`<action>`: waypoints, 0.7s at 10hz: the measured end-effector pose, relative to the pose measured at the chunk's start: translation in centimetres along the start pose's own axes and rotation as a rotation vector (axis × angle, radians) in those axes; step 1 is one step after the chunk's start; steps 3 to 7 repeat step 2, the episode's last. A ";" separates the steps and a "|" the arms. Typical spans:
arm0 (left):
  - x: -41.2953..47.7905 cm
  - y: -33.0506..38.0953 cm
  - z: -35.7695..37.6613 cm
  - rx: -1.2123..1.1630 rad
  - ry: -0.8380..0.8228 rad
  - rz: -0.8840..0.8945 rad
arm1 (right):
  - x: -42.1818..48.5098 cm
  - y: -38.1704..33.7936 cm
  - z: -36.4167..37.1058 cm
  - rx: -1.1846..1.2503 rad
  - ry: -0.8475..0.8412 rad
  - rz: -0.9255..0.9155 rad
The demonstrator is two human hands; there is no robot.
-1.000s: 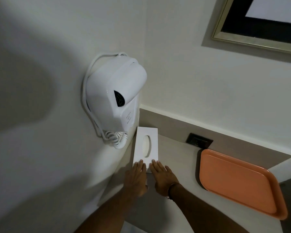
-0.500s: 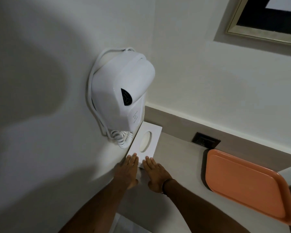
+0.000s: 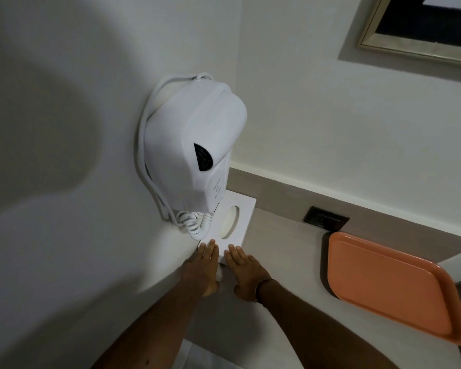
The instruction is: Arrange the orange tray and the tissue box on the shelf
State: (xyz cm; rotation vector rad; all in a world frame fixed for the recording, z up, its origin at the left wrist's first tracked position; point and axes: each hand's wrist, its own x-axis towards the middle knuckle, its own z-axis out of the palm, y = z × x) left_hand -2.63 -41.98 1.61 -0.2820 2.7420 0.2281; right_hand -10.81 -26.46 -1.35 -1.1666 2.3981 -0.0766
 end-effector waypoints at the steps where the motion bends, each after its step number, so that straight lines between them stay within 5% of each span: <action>1: -0.2 0.1 0.1 -0.020 0.035 -0.017 | -0.4 0.1 -0.2 0.027 0.034 -0.003; 7: -1.3 0.7 0.4 0.017 0.064 0.029 | -2.0 0.1 -0.4 0.153 0.079 -0.007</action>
